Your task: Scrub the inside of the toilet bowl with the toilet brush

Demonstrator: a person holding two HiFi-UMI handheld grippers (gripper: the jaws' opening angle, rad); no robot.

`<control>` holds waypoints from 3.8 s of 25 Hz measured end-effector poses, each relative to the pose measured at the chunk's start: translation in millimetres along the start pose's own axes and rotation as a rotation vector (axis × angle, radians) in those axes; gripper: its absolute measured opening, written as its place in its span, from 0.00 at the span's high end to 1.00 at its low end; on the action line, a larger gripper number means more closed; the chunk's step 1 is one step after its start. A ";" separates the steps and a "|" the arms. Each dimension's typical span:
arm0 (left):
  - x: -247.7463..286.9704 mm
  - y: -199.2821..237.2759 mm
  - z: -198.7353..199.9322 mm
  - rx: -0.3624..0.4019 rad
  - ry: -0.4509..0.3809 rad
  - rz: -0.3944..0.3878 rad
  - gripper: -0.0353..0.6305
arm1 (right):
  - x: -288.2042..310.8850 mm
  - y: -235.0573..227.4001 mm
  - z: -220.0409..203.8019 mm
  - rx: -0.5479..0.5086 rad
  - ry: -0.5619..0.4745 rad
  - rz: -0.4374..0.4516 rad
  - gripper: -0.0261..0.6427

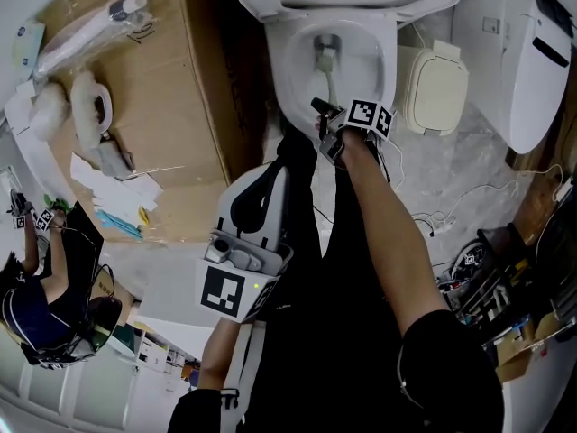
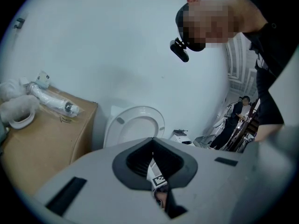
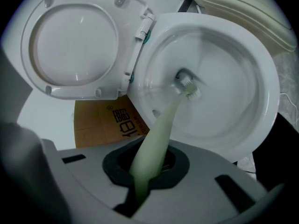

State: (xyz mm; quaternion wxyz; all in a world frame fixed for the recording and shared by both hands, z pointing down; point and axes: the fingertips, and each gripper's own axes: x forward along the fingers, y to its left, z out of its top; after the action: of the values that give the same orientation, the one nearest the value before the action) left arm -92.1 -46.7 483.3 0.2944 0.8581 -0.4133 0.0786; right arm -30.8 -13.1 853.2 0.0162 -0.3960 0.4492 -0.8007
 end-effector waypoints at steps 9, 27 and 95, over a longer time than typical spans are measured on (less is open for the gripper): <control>14.5 -11.6 -6.8 -0.017 0.003 -0.018 0.94 | -48.7 -30.7 -6.2 -0.224 0.203 -0.158 0.93; 26.8 -19.9 -3.3 -0.046 -0.054 0.021 0.94 | -72.6 -25.9 45.9 -0.877 0.527 -0.429 0.93; -44.5 -187.1 241.6 0.240 -0.312 -0.064 0.94 | -442.0 366.7 -89.2 -1.048 -0.210 0.111 0.93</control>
State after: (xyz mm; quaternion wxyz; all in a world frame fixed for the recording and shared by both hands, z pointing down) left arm -5.7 -64.2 187.3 0.1249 0.9016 -0.4139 -0.0162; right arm 93.6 0.2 285.6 -0.0965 -0.4045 0.8050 -0.4232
